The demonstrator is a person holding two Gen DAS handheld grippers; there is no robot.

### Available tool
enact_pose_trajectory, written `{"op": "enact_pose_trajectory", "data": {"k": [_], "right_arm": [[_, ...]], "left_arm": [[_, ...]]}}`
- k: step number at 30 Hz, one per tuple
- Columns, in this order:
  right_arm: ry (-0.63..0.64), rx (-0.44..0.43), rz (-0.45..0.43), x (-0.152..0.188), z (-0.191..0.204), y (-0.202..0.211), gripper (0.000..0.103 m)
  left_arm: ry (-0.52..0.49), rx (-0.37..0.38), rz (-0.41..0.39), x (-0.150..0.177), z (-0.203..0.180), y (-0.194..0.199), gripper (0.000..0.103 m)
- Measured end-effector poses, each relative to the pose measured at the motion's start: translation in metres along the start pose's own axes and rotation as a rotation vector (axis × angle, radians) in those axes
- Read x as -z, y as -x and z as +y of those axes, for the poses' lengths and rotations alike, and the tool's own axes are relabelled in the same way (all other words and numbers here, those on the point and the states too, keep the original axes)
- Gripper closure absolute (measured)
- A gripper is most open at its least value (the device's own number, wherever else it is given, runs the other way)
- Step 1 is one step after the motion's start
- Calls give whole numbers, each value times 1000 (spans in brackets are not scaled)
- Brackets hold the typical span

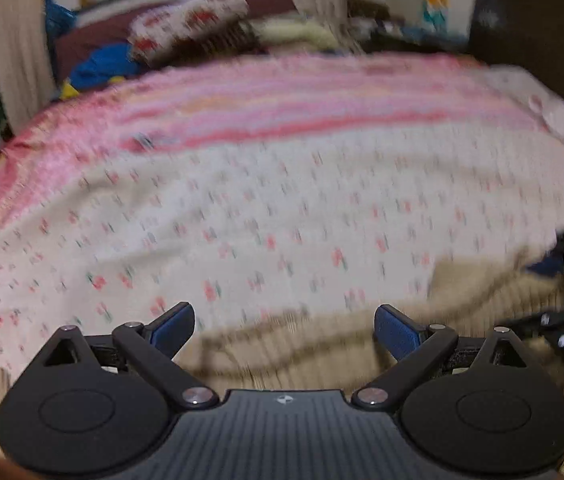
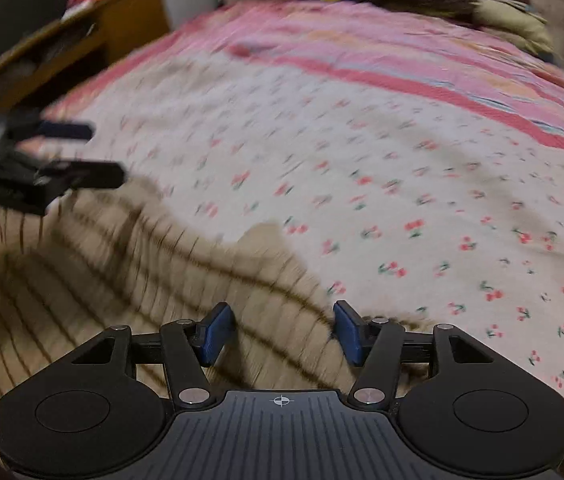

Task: Fold small clothes
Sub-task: 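Lower the right tool to the sweater hem and close on it while the left tool approaches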

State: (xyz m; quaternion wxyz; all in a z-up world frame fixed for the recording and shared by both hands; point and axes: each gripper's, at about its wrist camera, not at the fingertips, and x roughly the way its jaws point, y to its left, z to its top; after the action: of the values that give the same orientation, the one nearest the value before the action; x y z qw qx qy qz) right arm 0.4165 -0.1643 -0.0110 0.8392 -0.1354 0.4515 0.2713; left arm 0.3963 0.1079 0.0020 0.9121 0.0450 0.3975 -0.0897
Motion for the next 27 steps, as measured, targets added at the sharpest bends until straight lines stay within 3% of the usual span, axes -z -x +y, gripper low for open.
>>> {"op": "enact_pose_trajectory", "data": {"k": [3, 5, 8, 13, 17, 21, 25, 27], "right_arm": [[59, -17, 11, 9, 11, 4, 44], [91, -53, 17, 16, 18, 12, 44], [112, -95, 9, 17, 19, 26, 45], [-96, -165, -112, -9, -19, 38, 45], [-282, -145, -118, -25, -44, 12, 45], [-259, -159, -58, -20, -38, -8, 46], [-152, -137, -14, -6, -22, -13, 47], [-151, -134, -19, -4, -20, -11, 54]], "left_arm": [[-67, 45, 94, 26, -6, -5, 5], [-130, 45, 101, 44, -13, 4, 5], [-109, 92, 84, 46, -10, 23, 6], [-54, 92, -48, 14, 9, 44, 6], [12, 60, -88, -15, 25, 26, 6], [4, 58, -10, -25, 27, -9, 7], [-69, 59, 81, -14, 13, -31, 19], [-83, 73, 108, -9, 7, -31, 23]]}}
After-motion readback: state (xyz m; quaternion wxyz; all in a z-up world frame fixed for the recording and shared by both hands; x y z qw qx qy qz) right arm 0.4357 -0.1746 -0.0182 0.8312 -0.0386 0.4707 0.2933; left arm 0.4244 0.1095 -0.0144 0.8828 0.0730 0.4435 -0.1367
